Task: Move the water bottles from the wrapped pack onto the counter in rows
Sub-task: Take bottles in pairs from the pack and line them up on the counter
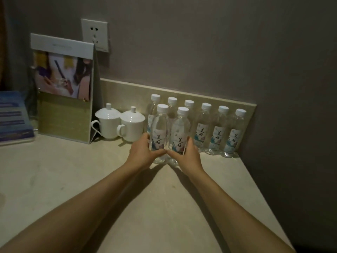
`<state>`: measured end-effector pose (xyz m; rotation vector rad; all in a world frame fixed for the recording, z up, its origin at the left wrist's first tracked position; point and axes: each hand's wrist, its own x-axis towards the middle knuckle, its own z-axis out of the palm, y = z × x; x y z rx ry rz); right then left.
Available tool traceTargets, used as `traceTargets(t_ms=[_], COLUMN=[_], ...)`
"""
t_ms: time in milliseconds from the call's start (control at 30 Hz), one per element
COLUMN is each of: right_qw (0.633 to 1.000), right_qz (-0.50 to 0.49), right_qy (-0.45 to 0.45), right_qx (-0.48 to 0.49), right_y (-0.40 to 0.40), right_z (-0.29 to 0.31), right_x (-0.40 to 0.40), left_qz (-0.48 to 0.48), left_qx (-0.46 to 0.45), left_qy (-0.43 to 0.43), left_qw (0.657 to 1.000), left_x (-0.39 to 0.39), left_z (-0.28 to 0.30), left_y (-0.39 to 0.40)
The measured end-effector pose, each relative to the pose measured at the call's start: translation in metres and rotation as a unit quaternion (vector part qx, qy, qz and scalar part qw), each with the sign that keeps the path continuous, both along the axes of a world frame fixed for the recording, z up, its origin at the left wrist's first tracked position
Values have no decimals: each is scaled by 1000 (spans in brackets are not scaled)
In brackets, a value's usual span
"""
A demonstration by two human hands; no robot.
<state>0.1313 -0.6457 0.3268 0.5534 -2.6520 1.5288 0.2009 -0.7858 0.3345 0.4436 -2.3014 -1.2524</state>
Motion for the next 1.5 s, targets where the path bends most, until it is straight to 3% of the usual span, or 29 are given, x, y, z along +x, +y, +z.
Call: traceTargets(t_ms=[267,633,1500], right_qw=[998,987,977], right_qz=[-67,-139,-119], right_qy=[6,29,84], right_qx=[10,68,153], right_y=[-26,-36,-39], right_z=[8,1,6], right_x=[2,11,-2], left_qz=[-26,-22,-38], left_qx=[-5,-82,-140], left_qy=[16,-9,-13], left_qw=[1000,996,989], left_x=[-16,-27,-42], left_z=[0,-12,-13], left_y=[-19,-31,-38])
